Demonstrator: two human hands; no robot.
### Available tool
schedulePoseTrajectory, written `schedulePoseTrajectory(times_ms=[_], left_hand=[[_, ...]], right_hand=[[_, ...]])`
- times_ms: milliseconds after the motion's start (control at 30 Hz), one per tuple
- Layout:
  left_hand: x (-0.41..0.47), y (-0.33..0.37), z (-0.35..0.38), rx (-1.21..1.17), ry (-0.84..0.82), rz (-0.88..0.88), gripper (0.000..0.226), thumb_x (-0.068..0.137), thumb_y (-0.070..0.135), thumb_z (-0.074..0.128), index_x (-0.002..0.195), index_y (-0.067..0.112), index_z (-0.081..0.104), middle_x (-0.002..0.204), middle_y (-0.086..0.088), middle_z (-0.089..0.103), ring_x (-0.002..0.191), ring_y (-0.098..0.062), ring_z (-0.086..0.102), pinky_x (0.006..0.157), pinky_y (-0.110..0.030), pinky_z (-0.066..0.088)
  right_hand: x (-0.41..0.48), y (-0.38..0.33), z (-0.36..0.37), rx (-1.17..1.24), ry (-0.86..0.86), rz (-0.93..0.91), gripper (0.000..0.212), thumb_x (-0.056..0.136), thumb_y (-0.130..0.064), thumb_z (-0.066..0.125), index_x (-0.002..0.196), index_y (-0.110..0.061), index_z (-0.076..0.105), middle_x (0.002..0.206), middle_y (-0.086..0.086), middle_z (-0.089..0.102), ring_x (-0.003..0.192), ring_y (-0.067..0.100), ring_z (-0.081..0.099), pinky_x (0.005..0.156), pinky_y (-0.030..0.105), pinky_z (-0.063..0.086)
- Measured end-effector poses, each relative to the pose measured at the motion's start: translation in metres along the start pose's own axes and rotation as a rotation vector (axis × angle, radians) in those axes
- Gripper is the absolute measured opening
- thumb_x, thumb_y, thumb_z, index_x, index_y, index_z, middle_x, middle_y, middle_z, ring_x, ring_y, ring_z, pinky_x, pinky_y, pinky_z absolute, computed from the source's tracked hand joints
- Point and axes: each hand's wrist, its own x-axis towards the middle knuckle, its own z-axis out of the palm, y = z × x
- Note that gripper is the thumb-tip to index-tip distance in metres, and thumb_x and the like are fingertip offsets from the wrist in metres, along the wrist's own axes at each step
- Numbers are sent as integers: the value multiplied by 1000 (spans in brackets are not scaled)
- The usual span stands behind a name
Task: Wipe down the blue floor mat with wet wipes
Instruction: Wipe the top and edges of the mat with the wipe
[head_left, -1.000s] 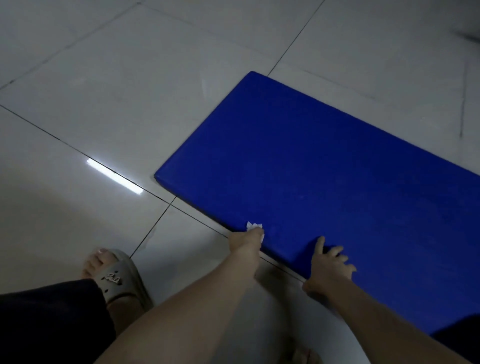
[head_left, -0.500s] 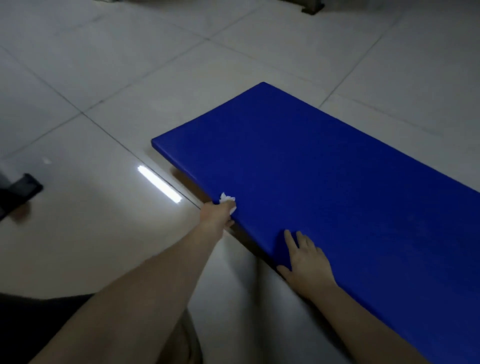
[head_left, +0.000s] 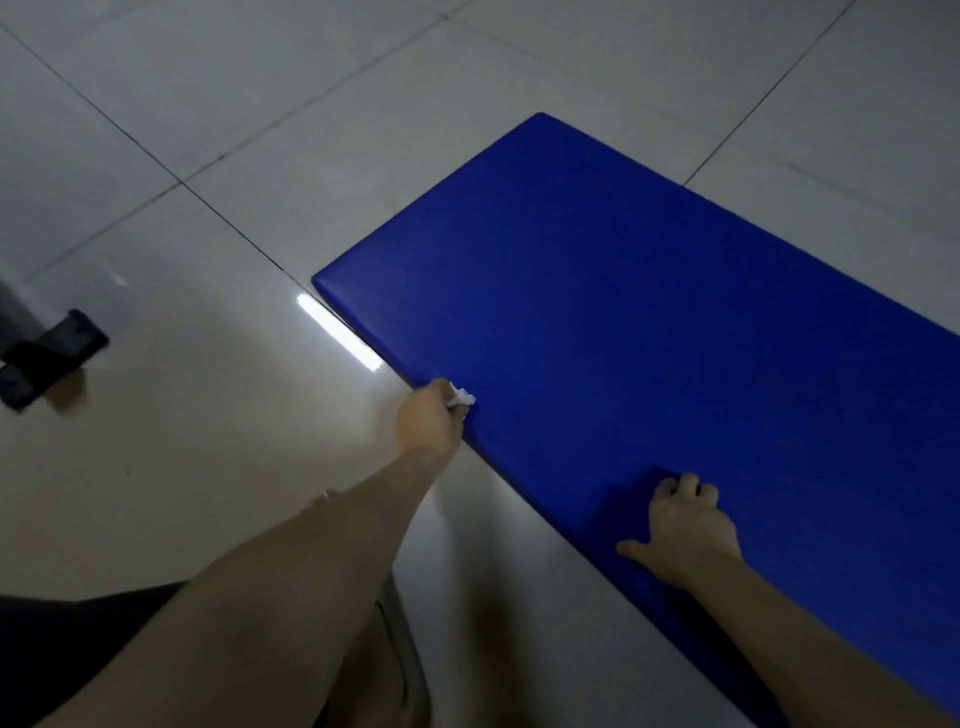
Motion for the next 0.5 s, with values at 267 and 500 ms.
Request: schedulePoseTrajectory(times_ms=[267, 500], left_hand=[[11, 1, 10, 166, 58, -6, 23, 98, 34, 64, 107, 13, 69, 103, -5, 71, 92, -20, 67, 84, -35, 57], [-73, 35, 50, 235, -217, 289, 25, 103, 33, 50, 110, 12, 61, 107, -7, 61, 91, -20, 59, 83, -35, 52]], right_hand=[[1, 0, -4, -29, 9, 0, 118, 76, -89, 47, 150, 2, 28, 136, 16, 37, 117, 25, 43, 72, 26, 52], [-3, 4, 0, -25, 52, -17, 117, 76, -90, 45, 150, 1, 29, 136, 15, 38, 116, 24, 43, 77, 26, 54]])
